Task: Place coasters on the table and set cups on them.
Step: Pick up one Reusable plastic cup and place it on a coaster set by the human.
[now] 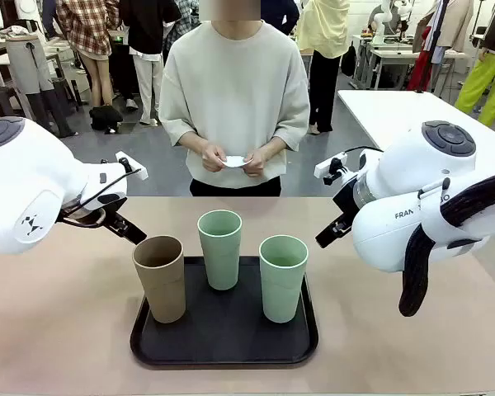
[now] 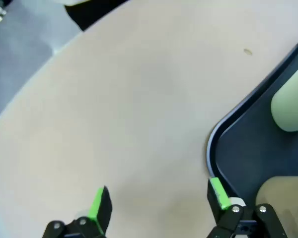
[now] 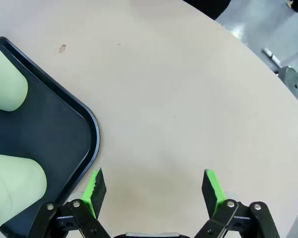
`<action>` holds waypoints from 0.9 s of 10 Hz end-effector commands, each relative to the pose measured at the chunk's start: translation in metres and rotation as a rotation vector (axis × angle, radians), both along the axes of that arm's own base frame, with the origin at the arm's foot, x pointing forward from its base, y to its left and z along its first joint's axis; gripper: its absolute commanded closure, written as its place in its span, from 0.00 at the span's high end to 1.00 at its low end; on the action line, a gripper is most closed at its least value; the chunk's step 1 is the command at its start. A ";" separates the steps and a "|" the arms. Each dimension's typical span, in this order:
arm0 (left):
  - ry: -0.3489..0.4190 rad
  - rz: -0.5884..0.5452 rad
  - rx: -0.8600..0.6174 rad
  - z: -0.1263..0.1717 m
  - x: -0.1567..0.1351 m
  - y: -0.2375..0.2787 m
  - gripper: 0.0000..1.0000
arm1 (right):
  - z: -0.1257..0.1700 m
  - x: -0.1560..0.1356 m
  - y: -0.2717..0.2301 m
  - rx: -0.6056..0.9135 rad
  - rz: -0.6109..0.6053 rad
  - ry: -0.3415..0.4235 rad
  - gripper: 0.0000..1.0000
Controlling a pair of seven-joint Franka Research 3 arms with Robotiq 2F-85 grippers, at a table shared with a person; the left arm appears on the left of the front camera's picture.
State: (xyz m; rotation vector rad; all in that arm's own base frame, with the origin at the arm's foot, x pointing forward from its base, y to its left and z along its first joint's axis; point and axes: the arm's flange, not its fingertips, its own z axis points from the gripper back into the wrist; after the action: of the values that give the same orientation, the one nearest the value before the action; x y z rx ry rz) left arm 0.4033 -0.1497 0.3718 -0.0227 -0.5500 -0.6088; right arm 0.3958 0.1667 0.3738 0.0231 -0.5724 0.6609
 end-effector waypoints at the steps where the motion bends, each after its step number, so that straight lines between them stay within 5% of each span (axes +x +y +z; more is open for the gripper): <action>1: 0.000 0.000 0.000 0.000 0.000 0.000 1.00 | 0.000 0.000 0.000 0.000 0.000 0.000 1.00; 9: 0.000 0.000 0.000 0.000 0.000 0.000 1.00 | 0.000 0.000 0.000 0.000 0.000 0.000 1.00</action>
State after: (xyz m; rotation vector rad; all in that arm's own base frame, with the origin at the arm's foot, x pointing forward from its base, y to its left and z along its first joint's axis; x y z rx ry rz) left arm 0.4033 -0.1497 0.3718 -0.0227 -0.5500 -0.6089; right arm 0.3959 0.1666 0.3738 0.0229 -0.5724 0.6607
